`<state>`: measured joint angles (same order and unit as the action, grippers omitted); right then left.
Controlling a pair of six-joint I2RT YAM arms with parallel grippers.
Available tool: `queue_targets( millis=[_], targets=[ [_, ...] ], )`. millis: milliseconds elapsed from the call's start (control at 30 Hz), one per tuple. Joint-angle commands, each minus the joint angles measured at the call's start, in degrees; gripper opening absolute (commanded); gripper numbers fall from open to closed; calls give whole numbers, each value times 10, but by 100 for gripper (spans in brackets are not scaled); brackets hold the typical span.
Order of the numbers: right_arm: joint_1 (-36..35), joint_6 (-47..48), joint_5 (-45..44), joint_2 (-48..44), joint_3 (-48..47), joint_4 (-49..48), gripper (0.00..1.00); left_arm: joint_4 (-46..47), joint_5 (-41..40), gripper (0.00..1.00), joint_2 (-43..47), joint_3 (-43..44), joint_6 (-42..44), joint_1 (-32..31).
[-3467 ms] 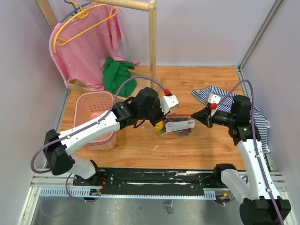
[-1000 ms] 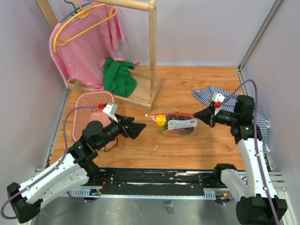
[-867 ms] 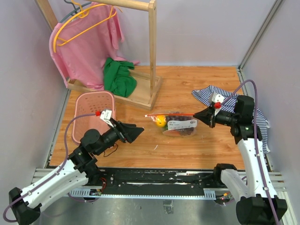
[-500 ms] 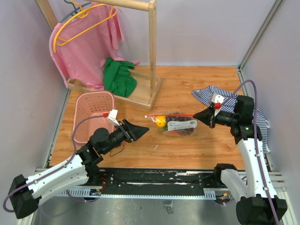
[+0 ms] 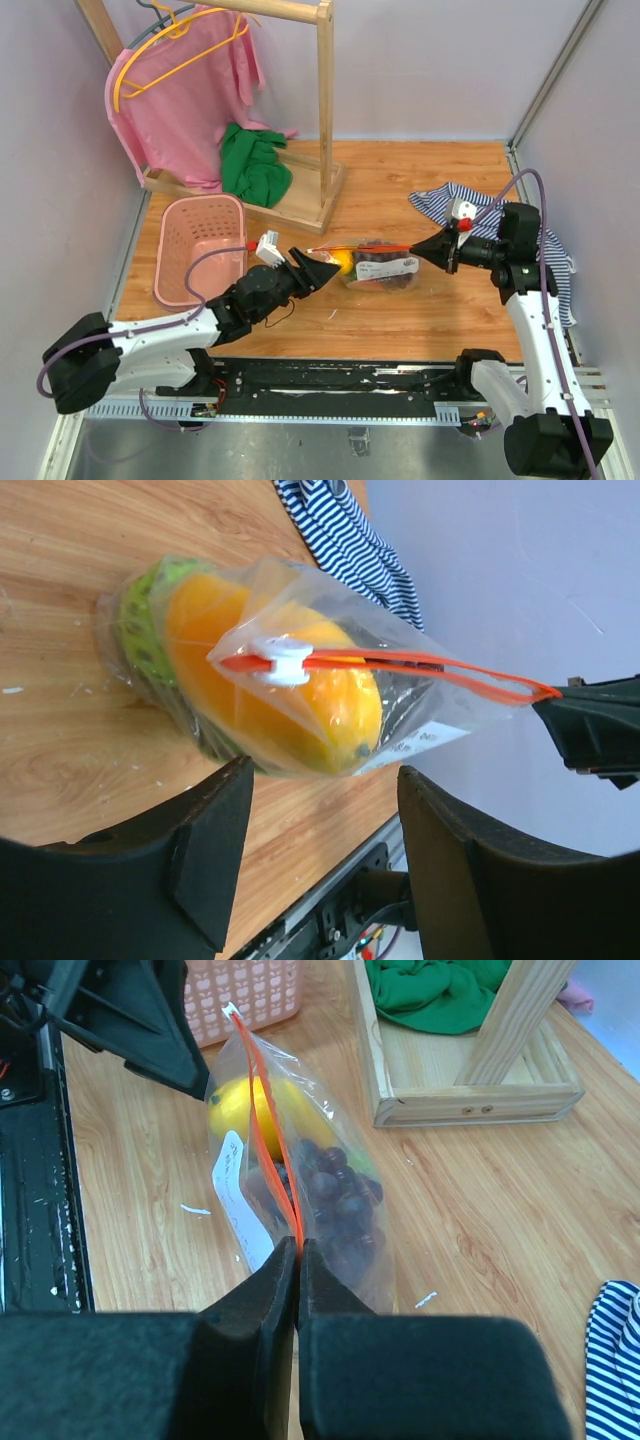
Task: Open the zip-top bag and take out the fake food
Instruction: Adjust the zipper food storage bag at the center of the board.
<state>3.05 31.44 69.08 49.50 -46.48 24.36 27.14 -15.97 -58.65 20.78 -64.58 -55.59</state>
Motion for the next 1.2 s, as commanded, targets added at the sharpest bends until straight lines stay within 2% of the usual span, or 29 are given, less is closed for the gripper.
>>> queue_targets(
  millis=[0, 33, 67, 200, 233, 300, 467, 600, 700, 800, 967, 1167],
  targets=[
    [-1, 10, 45, 2, -2, 0, 1, 69, -20, 63, -62, 37, 10, -5],
    [-4, 26, 62, 4, -1, 10, 4, 77, -19, 62, -77, 44, 15, -5],
    [-8, 59, 76, 5, -5, 36, 13, 81, -16, 60, -91, 52, 23, -4],
    [-14, 219, 114, 15, -53, 231, 63, 72, -20, 49, -135, 90, 64, 0],
    [-14, 244, 119, 17, -65, 257, 73, 71, -15, 46, -145, 98, 79, 3],
    [-14, 251, 119, 17, -76, 270, 83, 77, 6, 44, -162, 110, 104, 14],
    [-12, 153, 104, 37, -90, 217, 89, 104, 88, 43, -198, 132, 167, 34],
    [-14, 38, 89, 74, -118, 164, 88, 123, 143, 43, -226, 153, 199, 44],
    [-46, -11, 0, 101, -165, 164, 85, 123, 168, 44, -246, 172, 216, 46],
    [-116, -30, -104, 124, -208, 192, 84, 126, 187, 44, -268, 189, 221, 47],
    [-225, -43, -290, 149, -210, 185, 84, 134, 206, 44, -288, 204, 227, 49],
    [-281, -42, -379, 170, -203, 200, 79, 145, 213, 44, -294, 203, 229, 51]
  ],
)
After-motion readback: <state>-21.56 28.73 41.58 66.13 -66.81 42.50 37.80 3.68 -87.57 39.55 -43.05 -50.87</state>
